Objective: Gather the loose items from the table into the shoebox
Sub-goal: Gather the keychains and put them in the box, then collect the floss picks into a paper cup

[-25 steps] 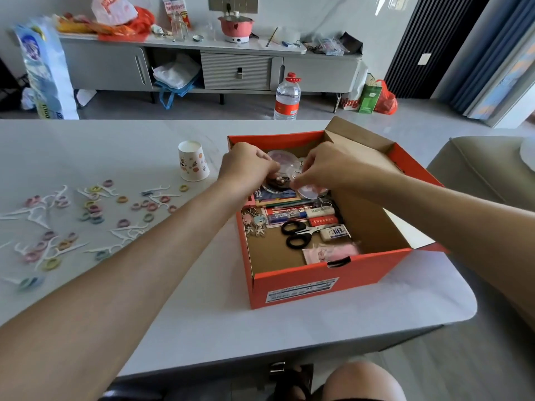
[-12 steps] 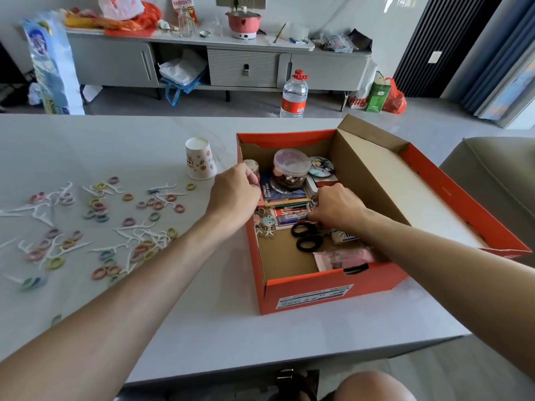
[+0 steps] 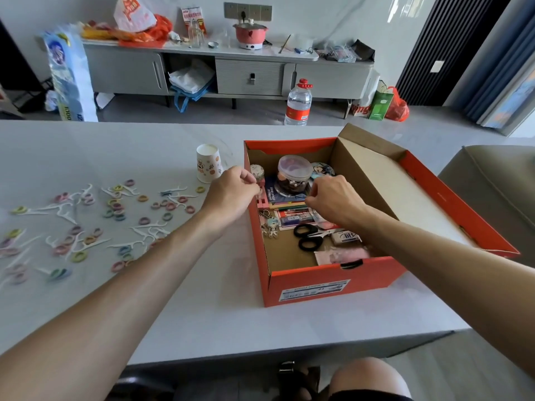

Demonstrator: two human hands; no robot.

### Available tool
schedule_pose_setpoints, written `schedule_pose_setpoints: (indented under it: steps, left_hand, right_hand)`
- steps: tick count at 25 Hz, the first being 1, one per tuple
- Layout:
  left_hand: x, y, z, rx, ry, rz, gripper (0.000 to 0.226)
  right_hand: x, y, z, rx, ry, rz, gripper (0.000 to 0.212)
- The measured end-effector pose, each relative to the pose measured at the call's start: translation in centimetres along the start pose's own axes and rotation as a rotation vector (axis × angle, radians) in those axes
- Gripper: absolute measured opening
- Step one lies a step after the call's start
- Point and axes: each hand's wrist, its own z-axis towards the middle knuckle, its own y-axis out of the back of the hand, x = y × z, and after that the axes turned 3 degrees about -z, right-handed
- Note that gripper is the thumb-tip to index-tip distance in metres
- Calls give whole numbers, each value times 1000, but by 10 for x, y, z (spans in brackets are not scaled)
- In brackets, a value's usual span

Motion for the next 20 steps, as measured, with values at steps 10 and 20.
schedule_pose_setpoints:
  steps: [10,20]
  left_hand:
    - [38,142,-77,-179,150,-269,20]
    - [136,197,10,-195,276,-403,19]
  right_hand:
    - [154,54,-50,107,418,55,26]
    - [221,-62,153,170,186,-236,68]
